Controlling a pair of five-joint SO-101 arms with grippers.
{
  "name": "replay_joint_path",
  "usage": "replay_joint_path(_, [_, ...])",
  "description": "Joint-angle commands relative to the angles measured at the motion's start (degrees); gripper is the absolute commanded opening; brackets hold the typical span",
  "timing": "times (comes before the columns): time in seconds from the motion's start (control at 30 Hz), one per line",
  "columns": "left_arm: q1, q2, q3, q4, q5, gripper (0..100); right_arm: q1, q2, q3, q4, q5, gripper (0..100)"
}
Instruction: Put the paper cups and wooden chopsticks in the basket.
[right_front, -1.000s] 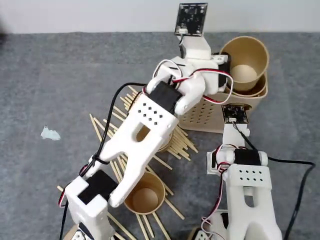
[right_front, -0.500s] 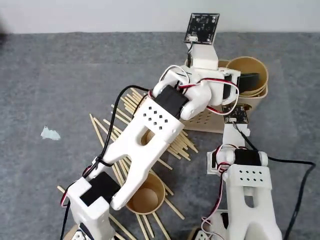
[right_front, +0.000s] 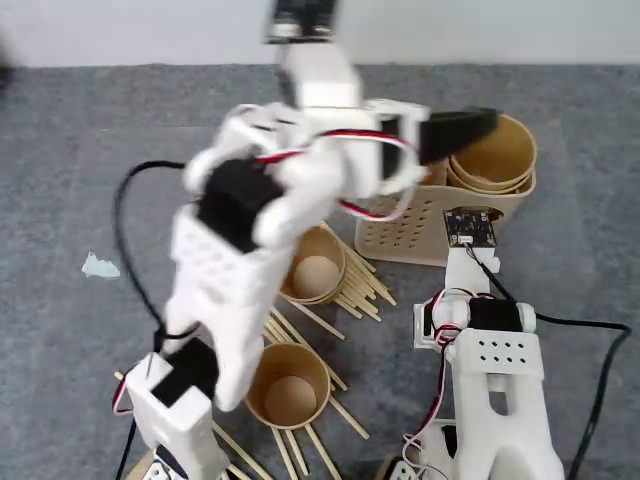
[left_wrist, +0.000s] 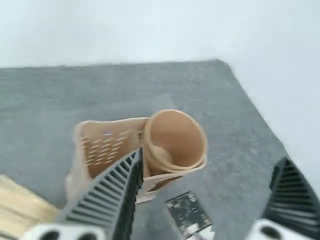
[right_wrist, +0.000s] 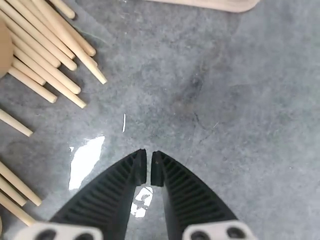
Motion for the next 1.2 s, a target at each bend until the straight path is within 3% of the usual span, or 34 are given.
replay_joint_path(0.0, [-6.07,-0.97,-7.6,4.22,-0.53,29,0.4,-1.8,-0.62,-0.4,-0.44,4.4])
replay_joint_path(0.17, [-14.24,-0.97,-9.19,4.22,-6.86,0,0.4,-1.89,-0.7,-3.65,-0.44,4.6])
replay_joint_path(0.3, [-18.99,-0.97,-9.19,4.31,-12.4,1,0.4,-1.89,-3.87,-5.49,-0.44,4.6])
replay_joint_path(0.47, [-26.73,-1.58,-4.88,4.31,-12.75,1,-0.75,-1.19,-15.3,1.36,-0.44,4.7])
replay_joint_path(0.77, [-30.24,-19.52,28.0,3.87,-20.31,1,-12.18,-1.19,-27.87,7.43,-2.11,5.4])
replay_joint_path(1.0, [-38.07,-30.07,49.45,-0.7,-20.22,1,-20.18,-1.1,-29.54,7.52,-11.34,26.5])
replay_joint_path(1.17, [-44.84,-33.93,64.4,-8.0,-20.22,1,-26.77,-0.92,-29.71,4.44,-11.6,23.9])
